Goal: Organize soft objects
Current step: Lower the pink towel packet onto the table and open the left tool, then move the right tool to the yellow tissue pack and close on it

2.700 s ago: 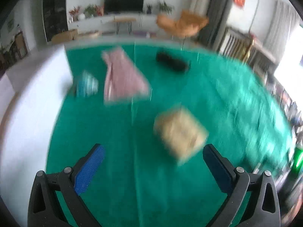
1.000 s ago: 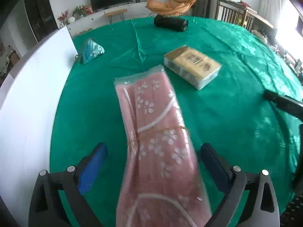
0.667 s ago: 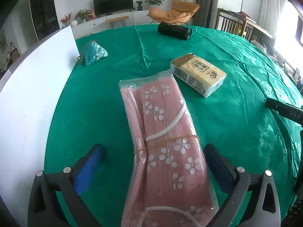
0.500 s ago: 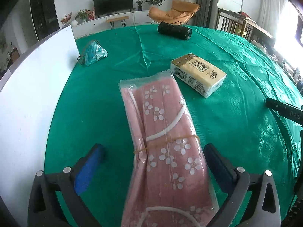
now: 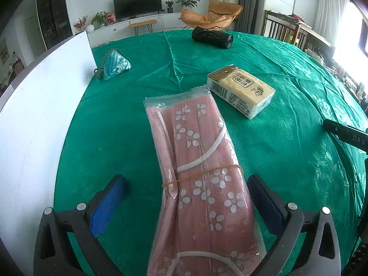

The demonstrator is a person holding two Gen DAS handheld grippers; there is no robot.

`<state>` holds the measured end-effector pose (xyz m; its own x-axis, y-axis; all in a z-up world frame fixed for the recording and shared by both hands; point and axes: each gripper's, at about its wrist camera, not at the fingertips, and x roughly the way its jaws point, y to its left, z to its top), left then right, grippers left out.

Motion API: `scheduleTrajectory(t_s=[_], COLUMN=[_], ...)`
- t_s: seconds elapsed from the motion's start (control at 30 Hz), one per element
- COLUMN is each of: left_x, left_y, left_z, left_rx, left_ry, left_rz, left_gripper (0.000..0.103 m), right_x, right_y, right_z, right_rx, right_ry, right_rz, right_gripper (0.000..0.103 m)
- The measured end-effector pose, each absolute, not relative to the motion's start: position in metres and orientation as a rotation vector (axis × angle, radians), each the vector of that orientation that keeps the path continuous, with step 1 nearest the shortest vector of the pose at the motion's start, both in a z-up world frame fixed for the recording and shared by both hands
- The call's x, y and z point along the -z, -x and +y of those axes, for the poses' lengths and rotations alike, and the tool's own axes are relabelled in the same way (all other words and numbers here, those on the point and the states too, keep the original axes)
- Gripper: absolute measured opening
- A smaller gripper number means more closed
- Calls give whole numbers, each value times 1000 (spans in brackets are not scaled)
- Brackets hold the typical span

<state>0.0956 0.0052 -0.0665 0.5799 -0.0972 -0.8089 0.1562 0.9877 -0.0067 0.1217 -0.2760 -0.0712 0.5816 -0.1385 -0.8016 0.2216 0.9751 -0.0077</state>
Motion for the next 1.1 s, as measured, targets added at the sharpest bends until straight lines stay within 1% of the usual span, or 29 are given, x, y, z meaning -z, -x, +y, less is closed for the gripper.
scheduleTrajectory(t_s=[0.7,0.73,0.87,0.93,1.0,1.1], left_x=[67,67,67,67,67,67], left_y=[-96,-96,-96,-96,-96,-96], left_z=[5,5,4,5,5,5], left_rx=[148,148,148,148,148,148], left_ry=[-68,-68,-68,-68,-68,-68], left_rz=[941,941,941,941,941,941], left_gripper=[103,103,103,103,103,103], right_x=[71,72,70,60,39,16], right_y=[-122,-123,-131,-144,-155,-183], right_z=[-276,-276,-274,-265,-245,-196], right_rx=[211,210,189,56,-88,-273], right_ry=[-96,-99,-99,-134,-177,-139], right_rz=[927,927,953,998,976,1000], right_gripper=[96,97,97,96,96,96])
